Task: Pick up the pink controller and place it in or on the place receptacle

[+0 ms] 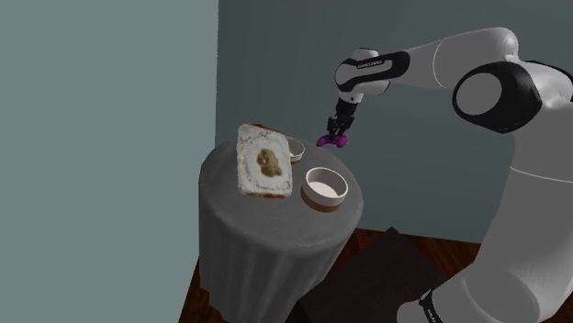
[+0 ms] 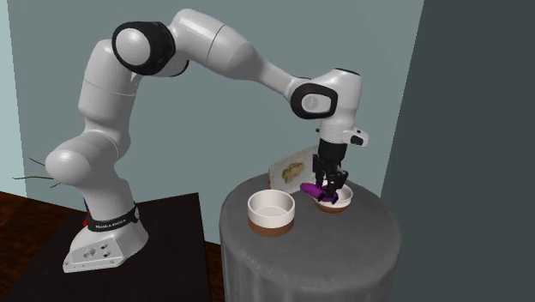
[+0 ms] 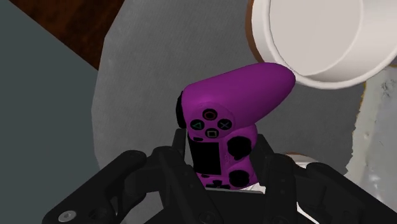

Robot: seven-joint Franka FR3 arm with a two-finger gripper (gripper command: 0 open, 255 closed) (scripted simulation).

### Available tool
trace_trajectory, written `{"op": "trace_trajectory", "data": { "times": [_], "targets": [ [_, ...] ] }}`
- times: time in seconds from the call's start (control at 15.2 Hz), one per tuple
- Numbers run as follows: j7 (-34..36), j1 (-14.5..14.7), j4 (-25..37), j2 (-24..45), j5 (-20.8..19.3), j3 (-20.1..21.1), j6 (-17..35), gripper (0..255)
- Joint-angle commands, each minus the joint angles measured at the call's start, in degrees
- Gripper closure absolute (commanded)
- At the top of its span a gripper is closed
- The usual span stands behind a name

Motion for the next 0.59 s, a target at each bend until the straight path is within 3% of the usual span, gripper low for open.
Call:
{"op": "trace_trajectory", "data": {
  "times": [0.0,0.53],
  "targets": [
    [0.6,0.6,-3.0,-2.3,-0.3,0.0,0.8,255],
    [6.2,4.8,-25.3,-18.7,-2.6,1.2,7.0,255]
  ]
}}
